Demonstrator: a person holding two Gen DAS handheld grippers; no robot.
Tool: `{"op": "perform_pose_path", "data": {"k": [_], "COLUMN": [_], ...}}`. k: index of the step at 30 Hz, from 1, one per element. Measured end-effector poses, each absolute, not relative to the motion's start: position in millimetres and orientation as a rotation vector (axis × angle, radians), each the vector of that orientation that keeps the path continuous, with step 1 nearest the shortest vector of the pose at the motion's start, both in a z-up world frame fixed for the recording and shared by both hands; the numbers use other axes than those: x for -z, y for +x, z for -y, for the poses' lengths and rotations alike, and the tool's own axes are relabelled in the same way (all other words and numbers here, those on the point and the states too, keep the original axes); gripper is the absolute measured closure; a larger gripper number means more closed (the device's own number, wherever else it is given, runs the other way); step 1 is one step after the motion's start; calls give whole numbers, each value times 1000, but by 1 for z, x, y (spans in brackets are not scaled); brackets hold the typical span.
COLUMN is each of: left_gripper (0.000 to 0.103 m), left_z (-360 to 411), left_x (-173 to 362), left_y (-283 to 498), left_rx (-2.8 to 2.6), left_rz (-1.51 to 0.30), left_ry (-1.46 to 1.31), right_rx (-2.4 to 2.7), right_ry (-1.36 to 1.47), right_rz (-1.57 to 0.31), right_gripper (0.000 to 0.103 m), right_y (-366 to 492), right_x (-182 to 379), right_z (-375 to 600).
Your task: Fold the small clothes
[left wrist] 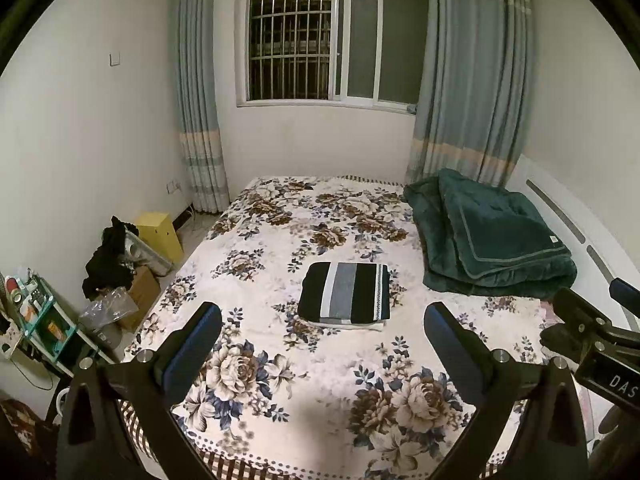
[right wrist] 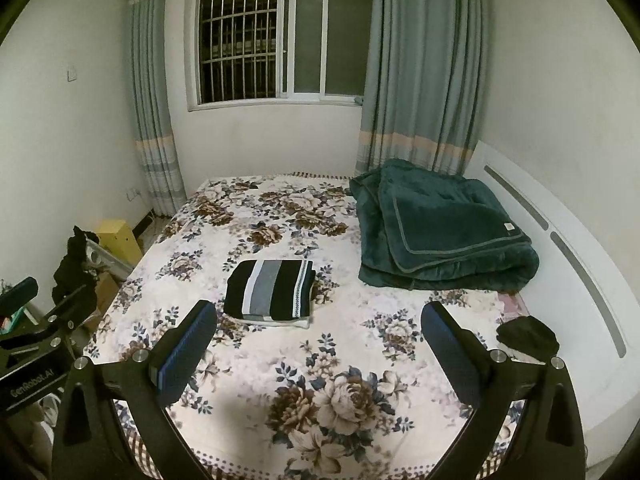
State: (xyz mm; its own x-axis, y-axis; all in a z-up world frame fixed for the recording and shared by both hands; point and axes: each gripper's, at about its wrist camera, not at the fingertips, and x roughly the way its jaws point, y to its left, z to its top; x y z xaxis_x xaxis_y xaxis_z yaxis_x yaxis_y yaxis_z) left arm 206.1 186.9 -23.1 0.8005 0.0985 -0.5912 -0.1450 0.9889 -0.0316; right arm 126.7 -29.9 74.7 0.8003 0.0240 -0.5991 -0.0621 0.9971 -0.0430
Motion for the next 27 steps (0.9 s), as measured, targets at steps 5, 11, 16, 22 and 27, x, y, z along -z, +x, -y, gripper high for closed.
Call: {"op": "perform_pose_path", "data": {"k": [5, 11, 16, 22, 27], "left_gripper": [0, 0, 0, 0, 0], "left_z": [-188, -183, -178, -176, -177], "left_x": [23, 17, 12, 9, 8], "left_y": [207, 205, 202, 200, 198], "left_rx": [-128, -130, -125, -126, -123], "left_rz": [-630, -618, -611, -608, -604], "left_ry": [-77, -76, -78, -81, -81], "right_rx": [-53, -62, -62, -65, -68], "right_ry": [-62, -63, -59, -58, -56], "right_rz": [-643, -645, -647, -645, -644], "right_gripper": [0, 0, 0, 0, 0], "right_y": [126, 127, 126, 125, 123], "right_x": [-78, -79, -78, -78, -79], "right_z": [31, 29, 29, 25, 22]}}
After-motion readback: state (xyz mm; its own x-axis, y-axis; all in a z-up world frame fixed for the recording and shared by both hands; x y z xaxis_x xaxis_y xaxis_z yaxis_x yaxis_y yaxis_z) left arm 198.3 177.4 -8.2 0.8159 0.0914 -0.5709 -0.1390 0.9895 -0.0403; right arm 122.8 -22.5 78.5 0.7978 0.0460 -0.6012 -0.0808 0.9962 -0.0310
